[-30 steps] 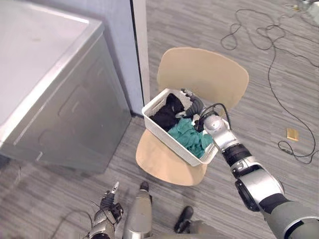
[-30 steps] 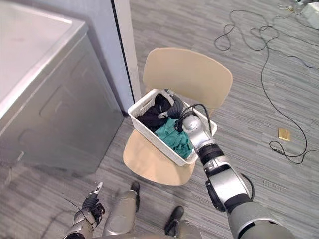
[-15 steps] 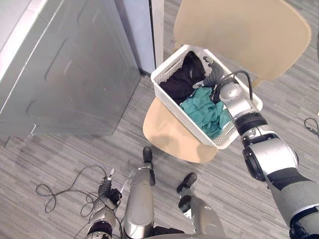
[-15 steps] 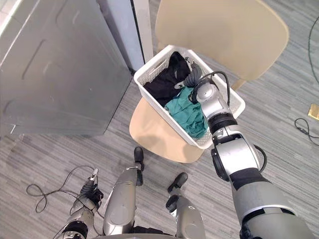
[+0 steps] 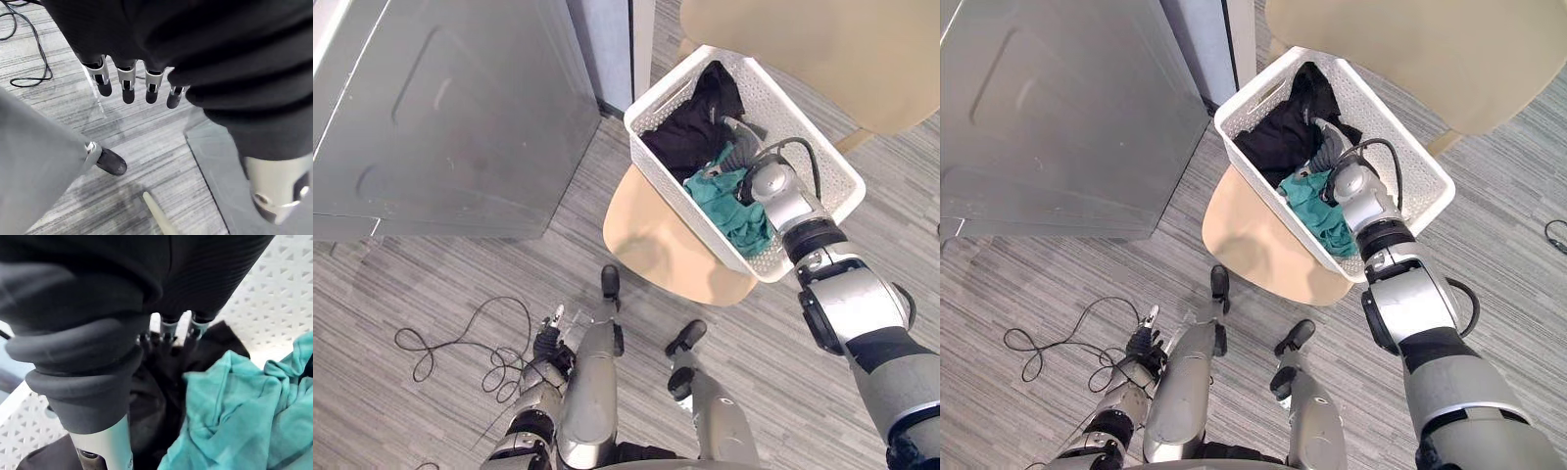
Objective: Pick up the laundry basket with both hands and put the clothes into the washing machine.
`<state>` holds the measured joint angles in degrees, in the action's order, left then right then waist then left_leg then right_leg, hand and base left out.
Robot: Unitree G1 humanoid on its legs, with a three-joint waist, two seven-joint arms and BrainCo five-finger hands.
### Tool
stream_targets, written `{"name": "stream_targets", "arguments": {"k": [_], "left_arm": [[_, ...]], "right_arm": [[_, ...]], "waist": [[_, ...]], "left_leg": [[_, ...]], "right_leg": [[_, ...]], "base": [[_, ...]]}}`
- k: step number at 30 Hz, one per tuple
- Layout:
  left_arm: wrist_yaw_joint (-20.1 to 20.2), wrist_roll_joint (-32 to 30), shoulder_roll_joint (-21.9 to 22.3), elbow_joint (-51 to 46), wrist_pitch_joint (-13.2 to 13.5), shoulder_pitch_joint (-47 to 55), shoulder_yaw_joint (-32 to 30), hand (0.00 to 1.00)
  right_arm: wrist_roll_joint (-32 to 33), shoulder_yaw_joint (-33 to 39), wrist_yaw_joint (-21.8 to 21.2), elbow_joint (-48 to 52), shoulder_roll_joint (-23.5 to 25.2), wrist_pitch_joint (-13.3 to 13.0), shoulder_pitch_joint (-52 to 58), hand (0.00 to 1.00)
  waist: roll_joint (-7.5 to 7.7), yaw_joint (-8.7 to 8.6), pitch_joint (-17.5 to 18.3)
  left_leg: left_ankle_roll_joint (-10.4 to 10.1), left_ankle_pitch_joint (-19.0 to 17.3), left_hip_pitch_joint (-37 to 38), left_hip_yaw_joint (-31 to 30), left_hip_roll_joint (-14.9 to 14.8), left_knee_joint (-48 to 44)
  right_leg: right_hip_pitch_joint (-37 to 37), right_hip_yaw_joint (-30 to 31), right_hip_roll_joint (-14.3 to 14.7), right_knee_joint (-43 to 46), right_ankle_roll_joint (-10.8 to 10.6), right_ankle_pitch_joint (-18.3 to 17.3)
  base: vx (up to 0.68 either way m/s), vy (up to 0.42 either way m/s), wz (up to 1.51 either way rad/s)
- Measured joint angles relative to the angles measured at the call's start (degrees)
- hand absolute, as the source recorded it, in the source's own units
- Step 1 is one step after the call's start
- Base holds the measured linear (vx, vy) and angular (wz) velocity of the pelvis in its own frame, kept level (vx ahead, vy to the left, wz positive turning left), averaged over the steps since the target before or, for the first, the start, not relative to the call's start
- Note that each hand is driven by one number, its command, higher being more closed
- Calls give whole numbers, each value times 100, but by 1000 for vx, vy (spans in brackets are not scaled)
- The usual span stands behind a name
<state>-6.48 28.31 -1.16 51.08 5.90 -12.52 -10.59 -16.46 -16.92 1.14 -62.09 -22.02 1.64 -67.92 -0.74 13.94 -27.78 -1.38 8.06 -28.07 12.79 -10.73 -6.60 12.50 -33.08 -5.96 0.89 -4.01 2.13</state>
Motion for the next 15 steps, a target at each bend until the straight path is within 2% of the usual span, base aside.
{"name": "stream_targets", "arguments": {"k": [2,5,11,12,15], "left_arm": [[-3,84,4,-140,34,-27,131,0],[-9,260,153,-356,110,-128,170,0],[-33,712,297,-900,209,-126,208,0],[-58,773,349,-1086,225,-125,265,0],[-112,1179,474,-1507,263,-124,472,0]], "right_arm": [[-20,0,10,-167,-26,-1,-115,0],[-230,10,164,-571,-248,32,-412,0],[-891,-178,411,-880,-514,225,-768,0],[-893,-297,424,-948,-609,253,-884,0],[-874,-638,537,-963,-855,343,-1151,0]], "waist": [[-30,56,-16],[-248,135,-140],[-344,355,-189],[-381,414,-198],[-523,447,-238]], "left_leg": [[-11,45,-110,-24,4,25],[26,157,-201,-169,62,140],[31,283,-380,-268,104,298],[18,354,-410,-282,117,395],[-36,668,-440,-417,165,862]], "right_leg": [[114,-24,4,6,0,0],[158,-170,6,8,1,0],[340,-326,10,-4,1,0],[405,-334,11,-8,1,0],[569,-477,35,-10,2,0]], "base": [[3,39,7],[5,38,20],[11,33,10],[9,38,7],[-5,36,16]]}}
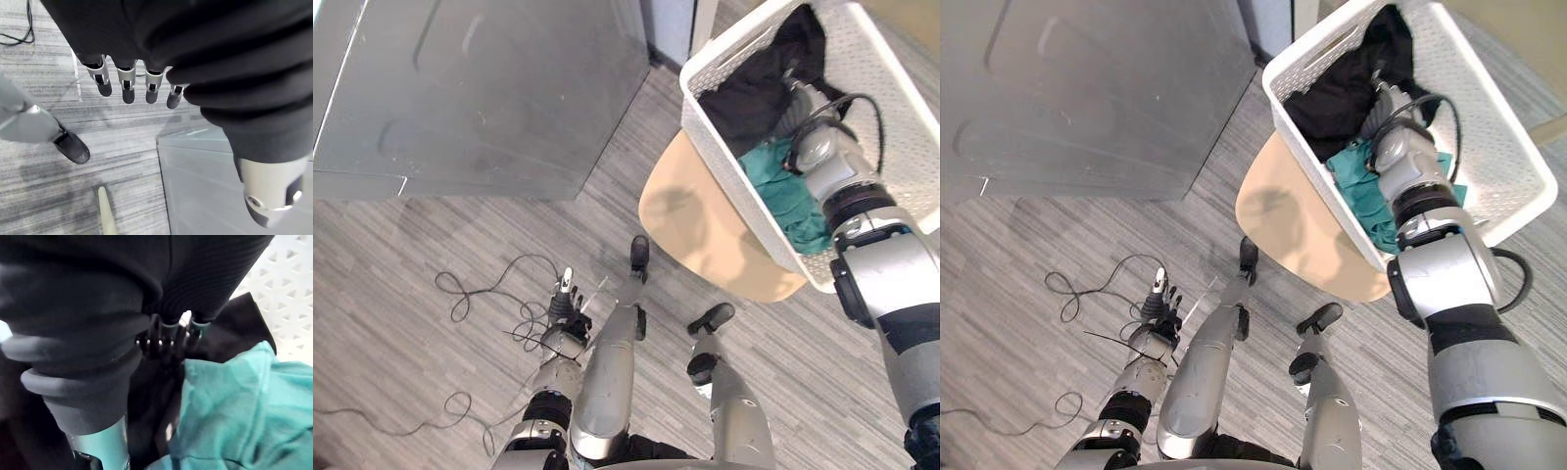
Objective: Pick up the laundry basket with both hands and put the clothes into the washing machine.
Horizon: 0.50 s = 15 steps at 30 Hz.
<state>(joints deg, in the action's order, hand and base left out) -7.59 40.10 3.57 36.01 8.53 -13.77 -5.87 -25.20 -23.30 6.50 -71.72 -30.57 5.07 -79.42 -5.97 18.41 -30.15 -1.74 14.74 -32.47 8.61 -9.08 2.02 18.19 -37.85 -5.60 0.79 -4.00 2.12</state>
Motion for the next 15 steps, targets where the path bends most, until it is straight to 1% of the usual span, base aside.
{"name": "stream_targets", "arguments": {"k": [2,3,4,6,7,11,13,15], "left_arm": [[2,222,42,-145,43,-1,154,0],[8,329,75,-287,60,-13,315,0],[18,419,95,-413,67,-13,412,0],[63,491,121,-600,75,-47,553,0],[146,543,121,-761,80,-59,615,0],[235,652,129,-960,75,-101,790,0],[245,651,129,-977,73,-103,797,0],[230,649,131,-979,69,-102,752,0]], "right_arm": [[127,-110,95,0,-93,3,-61,0],[280,-182,137,0,-192,5,-97,0],[387,-257,188,2,-225,6,-163,100],[618,-424,241,7,-249,5,-244,100],[738,-553,339,48,-240,7,-287,100],[960,-708,360,272,-306,10,-369,100],[1015,-701,359,399,-228,9,-347,100],[1122,-570,358,620,-42,9,-208,100]], "waist": [[-19,58,-3],[-40,132,-2],[-61,135,-1],[-79,135,-2],[-80,131,-1],[-88,118,0],[-88,108,1],[-88,104,1]], "left_leg": [[-73,85,-23,-23,3,154],[-114,117,-75,-47,3,199],[-108,132,-126,-60,3,202],[-144,157,-191,-65,4,203],[-170,176,-233,-60,3,203],[-180,182,-264,-44,-23,198],[-180,182,-264,-29,-43,187],[-181,181,-264,17,-85,106]], "right_leg": [[95,-12,7,8,1,0],[161,-18,10,13,1,0],[207,-42,12,19,2,-1],[269,-60,8,25,3,-1],[325,-55,-4,59,20,-13],[401,-35,-17,152,62,-58],[420,-37,-21,221,76,-104],[420,-97,-30,355,124,-171]], "base": [[11,39,2],[14,57,1],[25,74,3],[33,68,2],[32,58,-3],[55,79,-6],[65,60,-1],[66,50,2]]}}
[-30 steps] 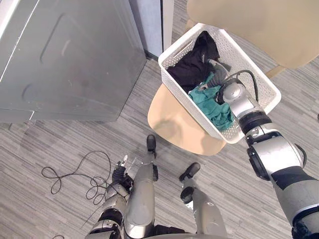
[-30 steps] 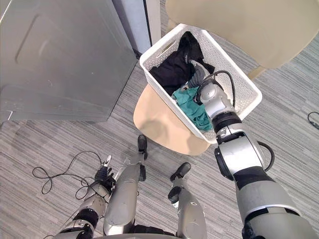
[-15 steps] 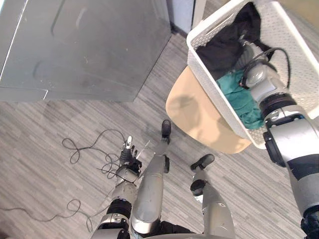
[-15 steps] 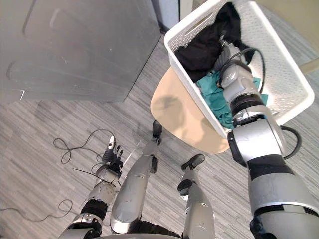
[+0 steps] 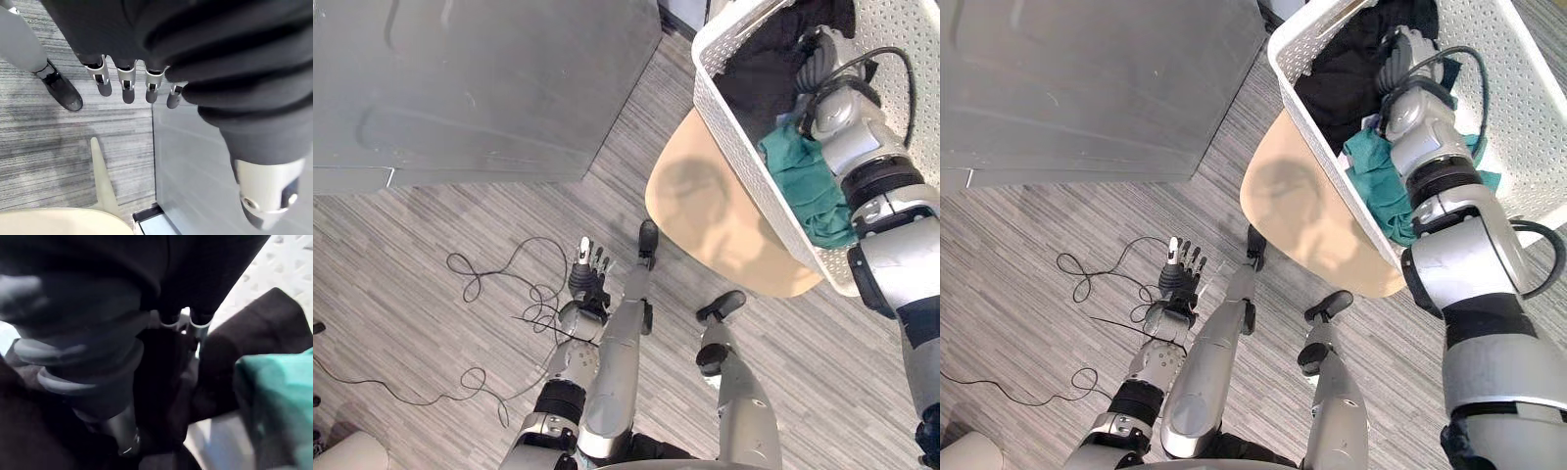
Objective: Pick up the laundry basket with both hands and put the clothes into the washing machine.
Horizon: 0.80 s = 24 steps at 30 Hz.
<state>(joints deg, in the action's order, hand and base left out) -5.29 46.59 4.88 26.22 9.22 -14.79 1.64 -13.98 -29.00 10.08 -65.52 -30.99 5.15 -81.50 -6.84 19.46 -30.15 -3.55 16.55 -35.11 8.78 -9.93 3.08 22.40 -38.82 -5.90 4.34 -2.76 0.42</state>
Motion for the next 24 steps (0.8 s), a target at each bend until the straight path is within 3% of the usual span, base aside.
{"name": "stream_targets", "arguments": {"k": [2,4,9,12,15,20,24], "left_arm": [[-11,0,1,-11,-1,2,-40,0],[-10,-11,6,-152,-9,39,-339,0],[-8,-266,-118,-353,-14,369,-421,0],[19,-469,-237,-391,-17,700,-385,0],[25,-590,-479,-364,-58,1005,-338,0],[31,-830,-715,-431,-106,1364,-327,0],[36,-1175,-732,-863,-123,1556,-346,0]], "right_arm": [[43,178,-3,190,143,-2,183,100],[40,393,-27,594,441,-6,491,100],[-15,982,-33,1369,526,-11,1058,100],[-15,1578,-10,2124,592,-33,1424,100],[-14,2178,137,2778,562,-61,1702,100],[-17,2753,448,3610,558,-231,2196,100],[-18,3091,500,4598,557,-448,2583,100]], "waist": [[1,-7,0],[11,-144,5],[89,-343,26],[264,-470,92],[562,-631,239],[922,-806,458],[1031,-899,576]], "left_leg": [[-1,-1,1,36,-42,-111],[1,-3,32,109,-155,-302],[3,-9,459,171,-268,-377],[-3,-44,777,249,-274,-378],[-2,-59,970,248,-298,-325],[57,-199,1310,307,-208,-317],[112,-274,1511,410,-136,-329]], "right_leg": [[-7,-29,-16,136,47,-48],[-32,-52,-25,415,105,-140],[-329,-84,-67,847,129,-388],[-525,-82,-143,1059,205,-643],[-543,-38,-212,1319,192,-843],[-715,88,-375,1551,137,-936],[-890,139,-455,1557,153,-914]], "base": [[60,38,-2],[52,38,-5],[-13,1,0],[-104,-34,-9],[-114,-1,-6],[-32,11,-4],[6,14,-3]]}}
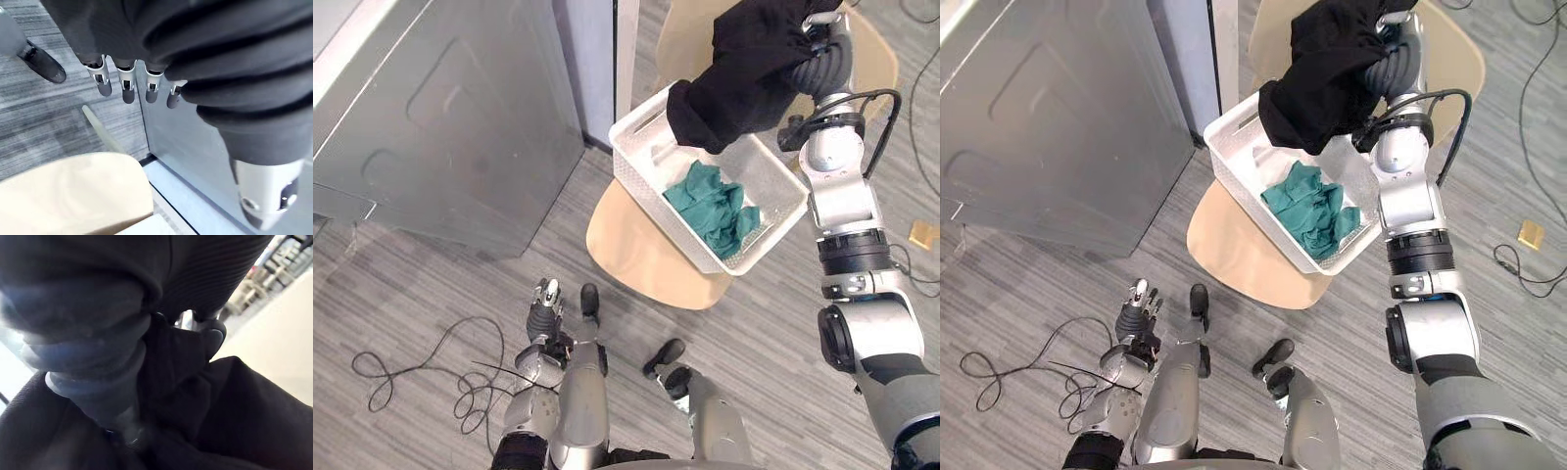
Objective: Pick up the laundry basket with both hands and put the clothes into the washing machine.
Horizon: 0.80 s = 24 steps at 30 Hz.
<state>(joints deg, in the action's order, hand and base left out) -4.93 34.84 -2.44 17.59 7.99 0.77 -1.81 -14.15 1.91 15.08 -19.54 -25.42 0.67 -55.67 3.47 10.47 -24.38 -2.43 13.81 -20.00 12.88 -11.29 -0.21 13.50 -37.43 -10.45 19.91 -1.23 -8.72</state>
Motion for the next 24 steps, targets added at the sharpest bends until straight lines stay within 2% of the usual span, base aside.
{"name": "stream_targets", "arguments": {"k": [4,6,10,13,15,17,20,24], "left_arm": [[0,-534,6,-523,0,159,5,0],[0,-758,2,-830,3,219,2,0],[-9,-1618,-133,-1677,43,284,267,0],[-18,-2252,-296,-2283,140,199,410,0],[-25,-2836,-558,-2796,226,-53,469,0],[-4,-3081,-832,-3066,343,-374,498,0],[4,-3364,-1268,-3119,488,-1045,587,0],[24,-3914,-1778,-3119,500,-1418,580,0]], "right_arm": [[-2,32,105,710,25,-232,220,100],[-3,34,106,1006,26,-305,266,100],[1,-7,95,1845,50,-684,703,100],[29,-164,25,2112,103,-860,708,100],[167,-542,-281,2350,198,-986,745,100],[435,-851,-574,2523,252,-1125,815,100],[866,-1348,-1073,2763,255,-1218,875,100],[1237,-1990,-1676,2783,249,-1314,917,100]], "waist": [[13,-15,328],[10,-39,354],[113,-148,814],[132,-232,881],[132,-314,1037],[145,-356,1124],[143,-404,1143],[146,-502,1344]], "left_leg": [[44,-190,26,150,14,-213],[53,-290,132,172,7,-329],[31,-534,340,335,-3,-480],[9,-616,552,478,-7,-478],[18,-693,689,643,-14,-475],[13,-727,766,750,-12,-467],[12,-735,889,792,9,-426],[12,-733,905,848,38,-354]], "right_leg": [[-49,127,-40,-35,-50,37],[-205,167,-24,-129,-72,68],[-490,302,58,-482,-161,196],[-704,415,134,-720,-191,333],[-809,552,174,-928,-212,447],[-847,644,183,-1015,-226,499],[-950,687,185,-1085,-248,532],[-982,742,216,-1283,-260,654]], "base": [[41,0,-11],[62,1,-16],[79,24,-17],[69,37,-28],[58,53,-35],[56,46,-24],[35,35,-10],[42,38,-4]]}}
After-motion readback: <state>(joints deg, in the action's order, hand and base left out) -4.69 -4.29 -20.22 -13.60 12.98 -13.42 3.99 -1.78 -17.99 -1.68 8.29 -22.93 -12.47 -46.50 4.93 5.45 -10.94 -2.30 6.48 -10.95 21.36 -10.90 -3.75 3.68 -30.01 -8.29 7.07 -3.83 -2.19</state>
